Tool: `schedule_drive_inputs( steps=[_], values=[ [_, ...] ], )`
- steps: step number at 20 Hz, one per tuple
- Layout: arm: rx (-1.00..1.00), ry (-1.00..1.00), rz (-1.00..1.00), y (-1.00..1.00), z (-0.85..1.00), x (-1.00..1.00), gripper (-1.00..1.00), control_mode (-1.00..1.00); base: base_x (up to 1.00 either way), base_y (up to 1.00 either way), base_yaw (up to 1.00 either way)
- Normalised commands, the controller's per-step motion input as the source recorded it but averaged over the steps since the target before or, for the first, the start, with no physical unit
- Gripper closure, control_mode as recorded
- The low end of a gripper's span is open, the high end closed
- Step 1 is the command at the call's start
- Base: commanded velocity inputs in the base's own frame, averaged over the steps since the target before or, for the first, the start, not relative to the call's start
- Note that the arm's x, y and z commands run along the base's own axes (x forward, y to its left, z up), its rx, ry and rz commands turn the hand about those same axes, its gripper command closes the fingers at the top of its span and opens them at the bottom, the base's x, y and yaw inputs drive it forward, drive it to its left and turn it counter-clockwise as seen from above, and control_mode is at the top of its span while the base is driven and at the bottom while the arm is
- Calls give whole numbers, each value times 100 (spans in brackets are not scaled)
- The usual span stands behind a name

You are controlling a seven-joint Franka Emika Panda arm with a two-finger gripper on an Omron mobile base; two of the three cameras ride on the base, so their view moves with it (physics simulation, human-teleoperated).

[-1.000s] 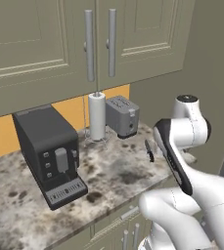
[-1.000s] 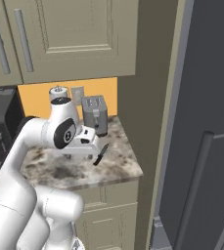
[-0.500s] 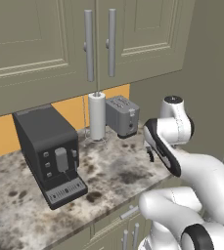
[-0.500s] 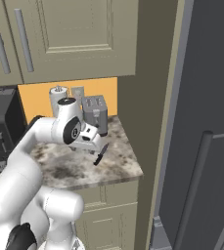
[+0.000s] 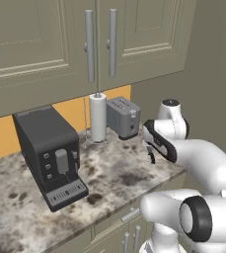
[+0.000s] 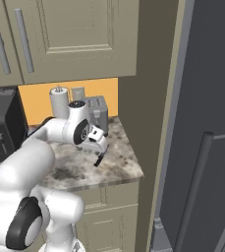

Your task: Retrieve the butter from the fridge and place it on a plate on the dining table. Then retrieve the butter knife by the fridge and place it near the plate.

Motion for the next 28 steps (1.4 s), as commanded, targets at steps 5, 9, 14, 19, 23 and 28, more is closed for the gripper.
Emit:
schedule_drive_inputs(
  steps=[5, 9, 14, 19, 23, 28],
  values=[
    [4, 0, 0, -7, -31, 29, -100, -100, 0, 0, 0],
    [0, -1, 0, 0, -24, 38, -100, -100, 0, 0, 0],
    [0, 0, 0, 0, -28, 45, -100, -100, 0, 0, 0],
    [0, 0, 0, -1, -36, 41, -100, -100, 0, 0, 0],
    [0, 0, 0, -8, -31, 13, -100, -100, 0, 0, 0],
    [0, 1, 0, -4, -33, 0, -100, -100, 0, 0, 0]
  ],
)
